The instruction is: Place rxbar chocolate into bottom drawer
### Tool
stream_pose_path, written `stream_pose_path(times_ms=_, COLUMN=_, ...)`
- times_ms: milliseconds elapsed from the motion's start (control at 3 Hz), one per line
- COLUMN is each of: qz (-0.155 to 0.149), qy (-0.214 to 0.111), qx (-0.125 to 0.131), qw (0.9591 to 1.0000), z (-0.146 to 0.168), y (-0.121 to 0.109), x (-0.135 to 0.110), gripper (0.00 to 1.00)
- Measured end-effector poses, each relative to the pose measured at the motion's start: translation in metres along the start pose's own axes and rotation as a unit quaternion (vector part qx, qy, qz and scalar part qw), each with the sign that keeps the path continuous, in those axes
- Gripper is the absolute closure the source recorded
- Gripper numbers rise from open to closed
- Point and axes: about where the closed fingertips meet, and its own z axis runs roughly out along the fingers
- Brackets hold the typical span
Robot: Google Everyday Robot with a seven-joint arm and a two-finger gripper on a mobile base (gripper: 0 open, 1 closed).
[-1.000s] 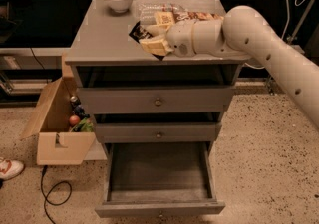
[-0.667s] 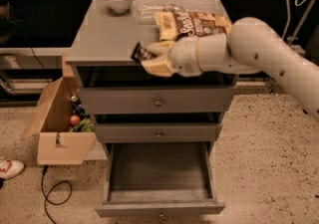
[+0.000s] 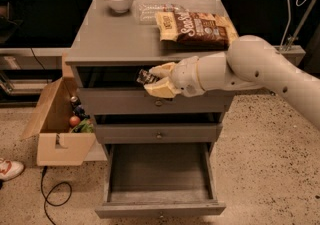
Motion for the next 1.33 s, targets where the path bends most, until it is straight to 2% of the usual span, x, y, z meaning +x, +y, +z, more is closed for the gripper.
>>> stream_pose_path(times_ms=333, qz=0.007, qy=-0.002, qx=-0.004, qw=1.0000, z=0.004, y=0.001, x=0.009, gripper=1.00)
stream_pose_path(times_ms=667, qz=0.038, qy=-0.037, qx=0.014, qw=0.9985, z=0.010, y=0.002, x=0.076, gripper=1.00)
stream_pose_path(times_ms=1000, qz=0.066, qy=-0.063, qx=0.019, qw=0.9956, z=0.018, y=0.001, x=0.132, gripper=1.00)
stream_pose_path(times_ms=1333, qz=0.106, qy=-0.091, qx=0.015, qw=0.9902, z=0.032, y=0.005, x=0.190, gripper=1.00)
